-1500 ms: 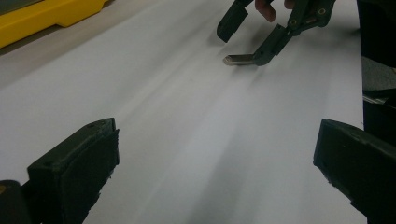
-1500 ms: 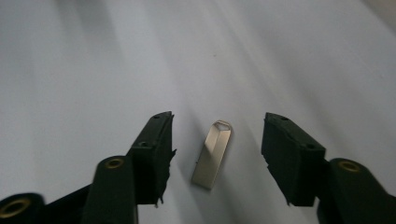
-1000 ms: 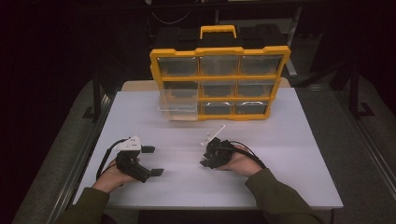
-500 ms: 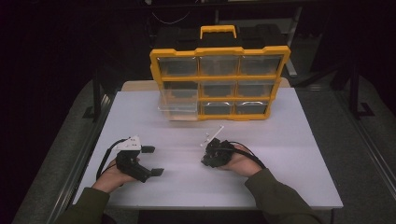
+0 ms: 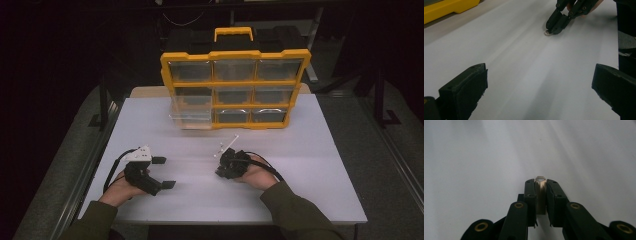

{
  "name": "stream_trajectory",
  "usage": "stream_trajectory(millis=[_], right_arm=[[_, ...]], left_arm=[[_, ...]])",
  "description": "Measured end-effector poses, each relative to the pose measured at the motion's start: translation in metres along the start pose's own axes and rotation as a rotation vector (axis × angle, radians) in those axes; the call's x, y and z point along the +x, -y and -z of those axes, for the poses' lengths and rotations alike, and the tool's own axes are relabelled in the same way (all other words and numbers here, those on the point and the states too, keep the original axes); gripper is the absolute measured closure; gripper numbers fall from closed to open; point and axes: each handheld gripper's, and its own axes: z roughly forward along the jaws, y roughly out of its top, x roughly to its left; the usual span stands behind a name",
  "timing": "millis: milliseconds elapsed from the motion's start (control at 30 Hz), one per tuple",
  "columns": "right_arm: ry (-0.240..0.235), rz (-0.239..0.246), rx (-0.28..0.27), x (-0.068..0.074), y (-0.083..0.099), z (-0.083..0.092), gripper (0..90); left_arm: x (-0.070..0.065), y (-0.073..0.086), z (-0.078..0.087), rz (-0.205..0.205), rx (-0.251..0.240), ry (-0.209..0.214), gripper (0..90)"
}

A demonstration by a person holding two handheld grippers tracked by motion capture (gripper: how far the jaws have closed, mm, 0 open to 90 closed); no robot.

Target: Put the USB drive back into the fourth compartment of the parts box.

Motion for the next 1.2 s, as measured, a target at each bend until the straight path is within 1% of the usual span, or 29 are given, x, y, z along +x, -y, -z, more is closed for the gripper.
stream_trajectory(millis=[200, 267, 467, 700, 733, 1033, 1200], right_arm=[[-0.006, -0.006, -0.004, -0.002, -0.001, 0.001, 78.1], [-0.008, -0.016, -0.007, -0.003, -0.001, 0.002, 78.1], [-0.014, -0.021, -0.036, -0.007, -0.004, 0.011, 78.1], [-0.014, -0.026, -0.05, -0.009, -0.005, 0.018, 78.0], [-0.014, -0.028, -0.061, -0.01, -0.005, 0.02, 78.0], [-0.014, -0.043, -0.075, -0.014, -0.006, 0.029, 78.0], [-0.006, -0.045, -0.086, -0.018, -0.008, 0.036, 78.0]], left_arm=[[0.0, 0.0, 0.0, 0.0, -0.001, 0.001, 0.0], [0.0, 0.0, 0.0, 0.001, -0.001, 0.001, 0.0], [0.0, 0.0, 0.0, 0.002, 0.0, 0.0, 0.0], [0.0, 0.0, 0.0, 0.002, 0.0, 0.002, 0.0], [0.0, 0.0, 0.0, 0.003, -0.001, 0.003, 0.0], [0.0, 0.0, 0.0, 0.001, -0.002, 0.002, 0.0], [0.0, 0.0, 0.0, 0.001, -0.001, 0.003, 0.0]])
